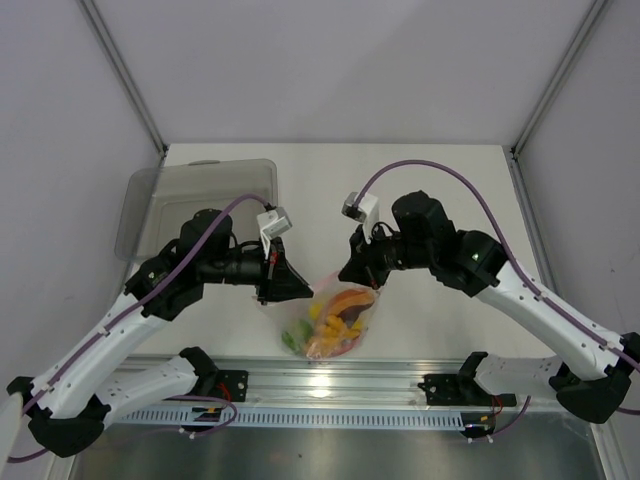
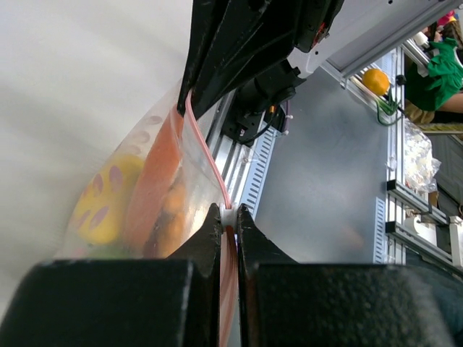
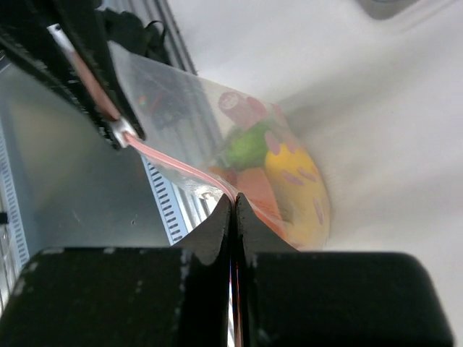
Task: Place the food in the zip-top bag and seal the zipper
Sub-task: Zip the zipper food storage bag at the center of the board.
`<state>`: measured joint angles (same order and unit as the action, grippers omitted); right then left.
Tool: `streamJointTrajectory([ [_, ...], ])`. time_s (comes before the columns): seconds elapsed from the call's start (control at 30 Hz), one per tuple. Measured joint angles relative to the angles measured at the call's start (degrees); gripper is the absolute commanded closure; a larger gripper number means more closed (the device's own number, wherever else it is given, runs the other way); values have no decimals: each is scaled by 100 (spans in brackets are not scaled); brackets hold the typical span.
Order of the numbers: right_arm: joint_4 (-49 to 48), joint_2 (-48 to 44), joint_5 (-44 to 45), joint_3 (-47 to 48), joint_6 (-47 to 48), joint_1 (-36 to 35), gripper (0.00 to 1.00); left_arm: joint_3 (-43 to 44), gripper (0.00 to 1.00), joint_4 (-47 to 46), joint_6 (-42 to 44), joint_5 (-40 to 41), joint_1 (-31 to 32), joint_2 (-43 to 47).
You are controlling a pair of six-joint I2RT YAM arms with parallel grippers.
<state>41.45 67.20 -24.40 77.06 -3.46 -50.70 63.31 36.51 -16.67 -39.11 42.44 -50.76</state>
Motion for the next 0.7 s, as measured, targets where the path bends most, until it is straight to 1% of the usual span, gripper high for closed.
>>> streamJointTrajectory([
  [0.2,-26,-199,492,-125,-354,68,100,0,99,4,4,179,-9,105],
  [0.47,179,-417,903,-129,-503,103,100,0,99,24,13,210,-9,131],
  [0.57,299,-476,863,-122,-452,116,73,0,100,57,11,190,-9,133],
  [0.6,361,-481,839,-111,-404,133,68,0,99,103,11,177,-9,140],
  [0.63,455,-472,813,-68,-350,133,60,0,99,140,11,149,-9,146],
  [0.67,507,-450,782,-13,-317,129,57,0,99,162,13,138,-9,155],
  [0.7,560,-411,734,76,-249,107,52,0,100,177,11,125,-9,162],
])
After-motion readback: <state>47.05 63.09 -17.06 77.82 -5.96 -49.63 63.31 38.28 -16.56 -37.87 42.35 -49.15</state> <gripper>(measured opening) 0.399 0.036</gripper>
